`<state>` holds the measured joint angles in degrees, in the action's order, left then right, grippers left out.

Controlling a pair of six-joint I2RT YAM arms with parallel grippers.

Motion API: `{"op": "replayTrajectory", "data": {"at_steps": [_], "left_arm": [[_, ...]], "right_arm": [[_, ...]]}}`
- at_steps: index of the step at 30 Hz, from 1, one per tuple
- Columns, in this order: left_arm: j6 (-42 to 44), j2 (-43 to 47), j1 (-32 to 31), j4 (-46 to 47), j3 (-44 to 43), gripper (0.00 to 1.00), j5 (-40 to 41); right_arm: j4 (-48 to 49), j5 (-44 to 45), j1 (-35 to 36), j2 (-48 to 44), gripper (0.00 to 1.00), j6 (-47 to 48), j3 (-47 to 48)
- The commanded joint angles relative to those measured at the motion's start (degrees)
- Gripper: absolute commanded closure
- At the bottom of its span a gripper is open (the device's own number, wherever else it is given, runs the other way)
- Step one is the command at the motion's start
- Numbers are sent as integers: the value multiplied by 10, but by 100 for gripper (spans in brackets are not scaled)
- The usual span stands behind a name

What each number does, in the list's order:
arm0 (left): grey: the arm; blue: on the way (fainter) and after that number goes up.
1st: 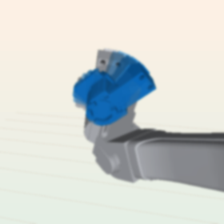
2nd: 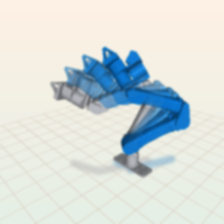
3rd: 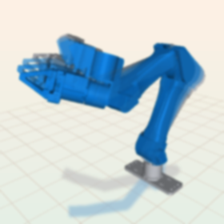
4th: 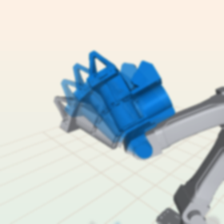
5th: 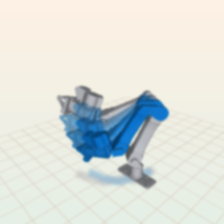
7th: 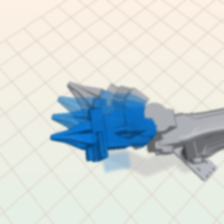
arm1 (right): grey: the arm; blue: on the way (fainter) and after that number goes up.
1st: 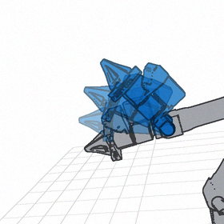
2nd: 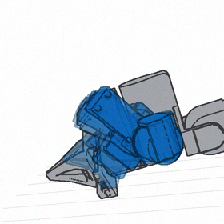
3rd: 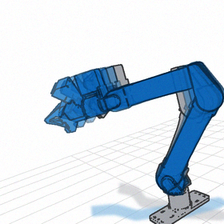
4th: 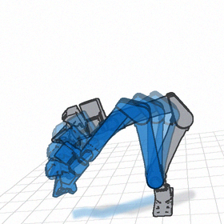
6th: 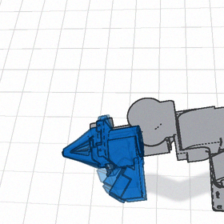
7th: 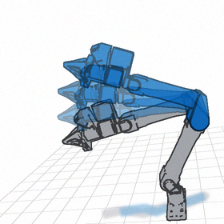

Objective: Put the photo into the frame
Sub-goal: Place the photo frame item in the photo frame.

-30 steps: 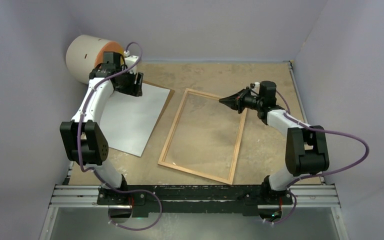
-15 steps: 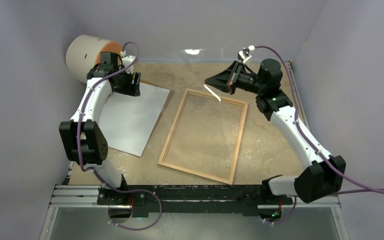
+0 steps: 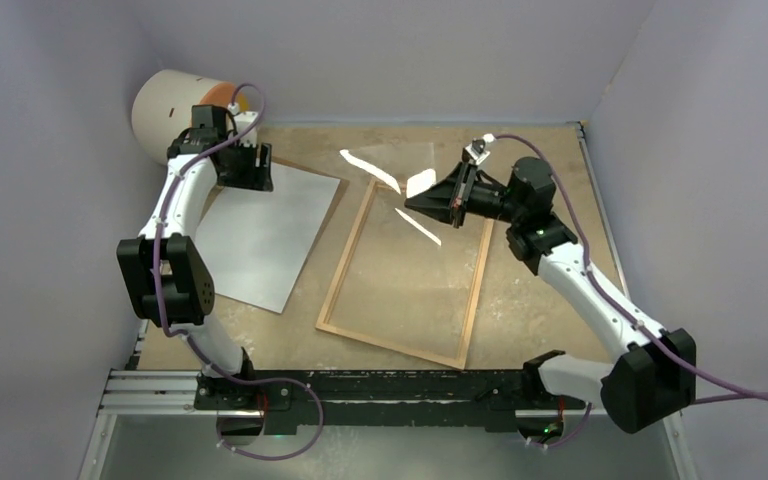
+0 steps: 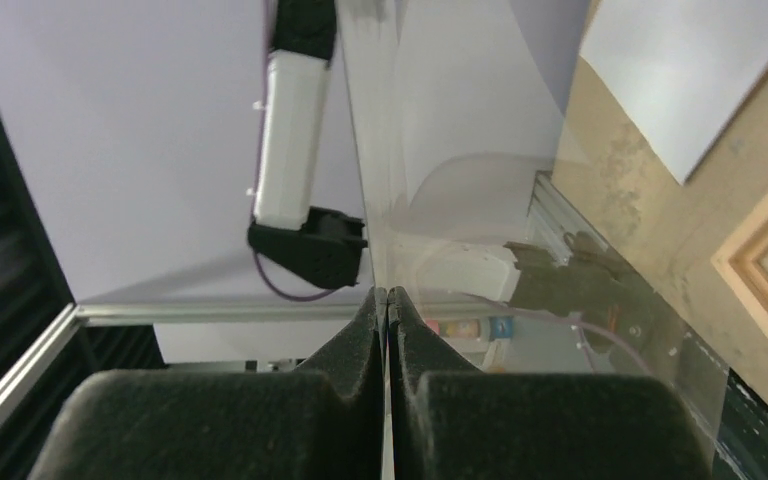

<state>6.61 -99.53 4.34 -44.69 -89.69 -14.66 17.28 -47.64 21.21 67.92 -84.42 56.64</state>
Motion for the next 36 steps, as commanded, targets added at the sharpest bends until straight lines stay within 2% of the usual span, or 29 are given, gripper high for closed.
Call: {"op": "replayTrajectory", "data": {"at_steps": [1, 8, 14, 21, 25, 28, 31, 32, 34, 35, 36], "left_arm": [[-10, 7, 5, 19, -14, 36, 23], [13, 19, 8, 21, 4, 36, 53], [51, 16, -1, 8, 37, 37, -1], [95, 17, -112, 10, 109, 37, -27], [113, -6, -154, 18, 145, 37, -21], [124, -20, -173, 39, 172, 36, 4], [129, -31, -180, 51, 180, 36, 17], [131, -33, -180, 52, 181, 36, 18], [133, -35, -182, 53, 184, 36, 17], [134, -36, -183, 54, 186, 36, 19], [134, -35, -185, 53, 187, 36, 19]], "right_arm": [[39, -13, -6, 48, 100, 9, -49], [0, 37, -42, 123, 100, 156, -65], [-28, 75, -70, 166, 100, 269, -75], [-6, 94, -88, 232, 100, 312, -96], [-8, 96, -96, 267, 81, 321, -112], [-23, 106, -100, 279, 60, 332, -123], [-62, 129, -101, 286, 42, 354, -117], [-76, 140, -101, 285, 29, 363, -113], [-112, 162, -101, 283, 11, 384, -101], [-131, 173, -101, 282, 3, 394, -95], [-148, 182, -101, 280, 1, 403, -89]]}}
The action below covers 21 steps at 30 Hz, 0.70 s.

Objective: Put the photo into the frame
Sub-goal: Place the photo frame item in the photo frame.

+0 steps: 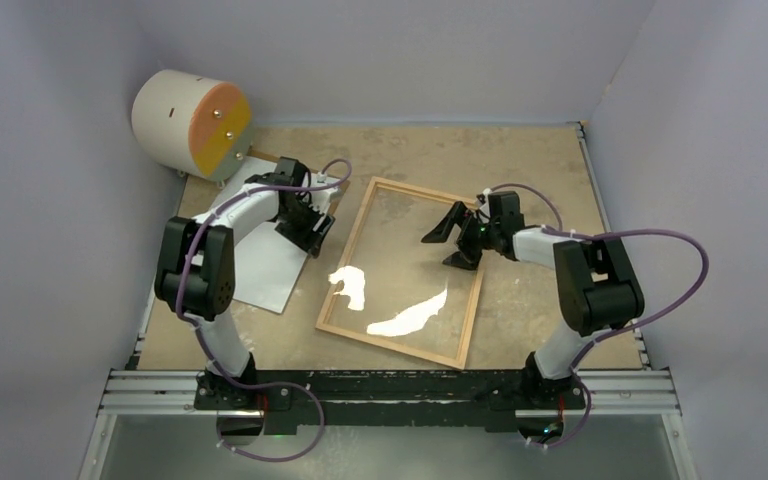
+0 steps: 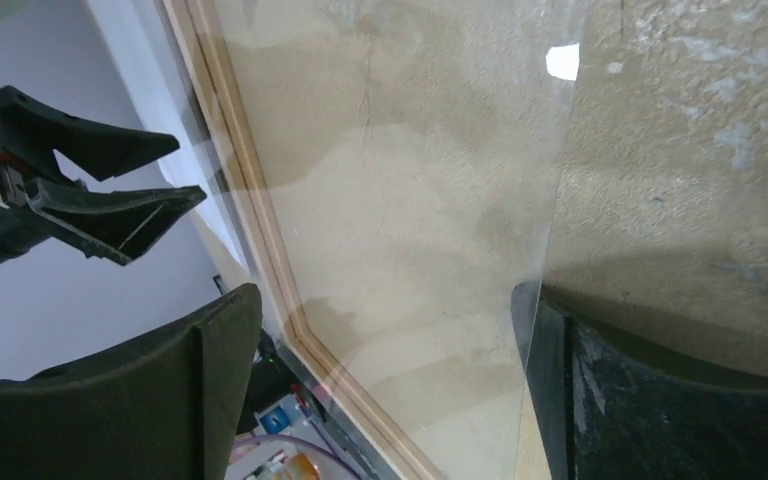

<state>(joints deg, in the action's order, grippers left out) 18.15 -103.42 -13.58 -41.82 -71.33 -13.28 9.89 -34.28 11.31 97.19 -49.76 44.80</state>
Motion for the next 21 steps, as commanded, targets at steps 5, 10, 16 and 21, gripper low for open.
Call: {"op": "replayTrajectory", "data": {"at_steps": [5, 10, 16, 21], "left_arm": [[22, 8, -6, 21, 7, 37, 7], [23, 14, -6, 24, 17, 37, 14], [23, 18, -6, 27, 25, 37, 19], [20, 20, -6, 28, 30, 37, 16]], "right_arm": [[-140, 84, -2, -38, 1, 76, 34], [-188, 106, 0, -77, 1, 81, 15], [-191, 92, 1, -146, 1, 74, -45], [-180, 91, 48, -150, 1, 47, -79]]}}
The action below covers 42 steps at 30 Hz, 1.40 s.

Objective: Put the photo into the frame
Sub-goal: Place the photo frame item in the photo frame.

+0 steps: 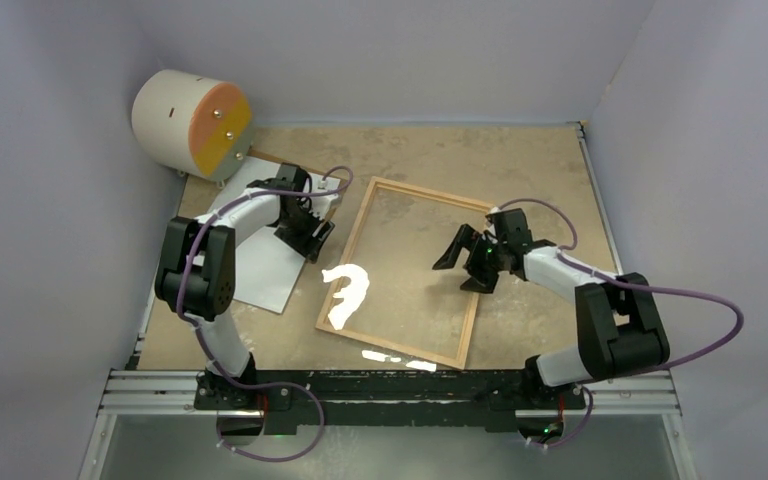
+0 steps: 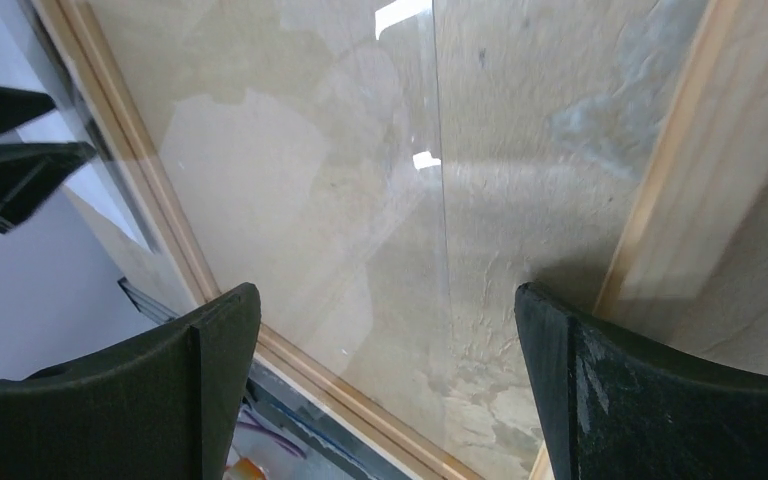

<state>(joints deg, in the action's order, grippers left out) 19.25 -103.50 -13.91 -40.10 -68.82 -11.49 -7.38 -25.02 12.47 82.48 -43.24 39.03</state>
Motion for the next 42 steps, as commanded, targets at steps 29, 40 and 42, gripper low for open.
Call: {"op": "replayTrajectory", "data": {"at_steps": [29, 40, 42], "left_arm": [[-2, -3, -19, 32, 27, 37, -1], [-2, -5, -31, 30, 25, 37, 1], [-1, -5, -32, 30, 26, 37, 1]], "right_arm": [[201, -61, 80, -74, 9, -182, -241], [467, -66, 80, -32, 16, -249, -282], [513, -75, 80, -25, 19, -260, -288]]}}
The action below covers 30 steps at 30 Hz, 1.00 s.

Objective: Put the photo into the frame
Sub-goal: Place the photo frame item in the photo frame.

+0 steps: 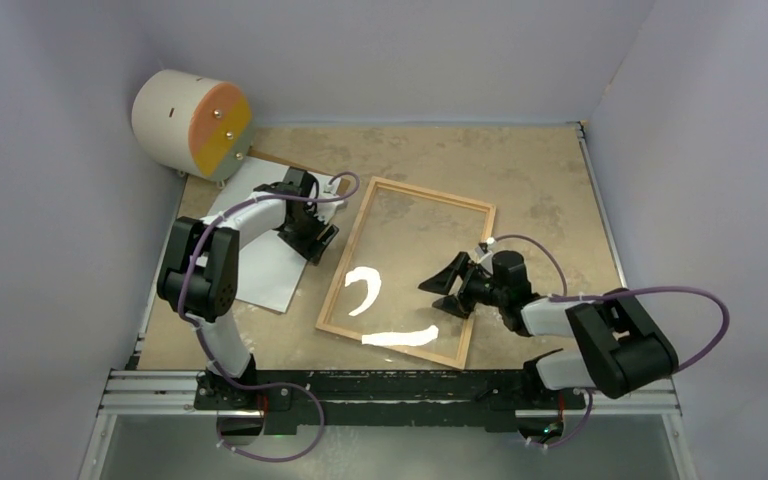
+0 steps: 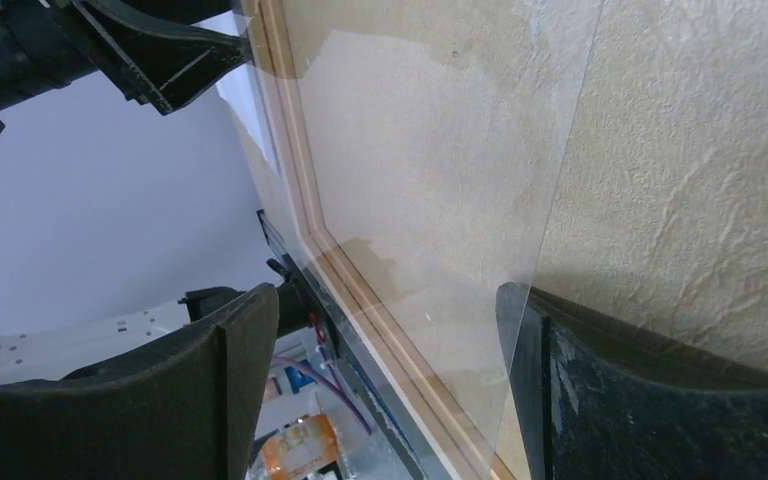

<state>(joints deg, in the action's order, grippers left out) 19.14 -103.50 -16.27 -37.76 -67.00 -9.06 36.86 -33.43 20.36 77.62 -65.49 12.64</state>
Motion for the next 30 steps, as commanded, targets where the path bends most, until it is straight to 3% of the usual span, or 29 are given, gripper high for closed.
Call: {"op": "replayTrajectory", "data": {"at_steps": [1, 5, 12, 14, 16, 17, 20, 22, 27, 30], "left_arm": [[0, -5, -9, 7, 8, 37, -21], [3, -6, -11, 9, 7, 37, -12], [15, 1, -12, 1, 1, 37, -2], [18, 2, -12, -2, -1, 37, -1], [19, 4, -12, -2, -1, 37, -1], [18, 3, -12, -2, -2, 37, -1], [20, 0, -12, -3, -2, 37, -2], [20, 0, -13, -2, -2, 37, -2], [21, 0, -17, 0, 3, 37, 0], [21, -2, -17, -1, 1, 37, -2]], "right_arm": [[100, 4, 1, 23, 21, -47, -30], [167, 0, 1, -3, 32, -61, -48], [107, 36, 1, -65, 47, -6, -31], [125, 32, 1, -56, 58, -2, -27], [152, 25, 1, -37, 77, -4, -25], [164, 19, 1, -25, 80, -5, -23], [213, -5, 1, 19, 68, -14, -16], [229, -15, 1, 46, 73, -23, -11], [256, -15, 2, 59, 74, -24, -4], [286, -27, 2, 73, 84, -29, 2]]}}
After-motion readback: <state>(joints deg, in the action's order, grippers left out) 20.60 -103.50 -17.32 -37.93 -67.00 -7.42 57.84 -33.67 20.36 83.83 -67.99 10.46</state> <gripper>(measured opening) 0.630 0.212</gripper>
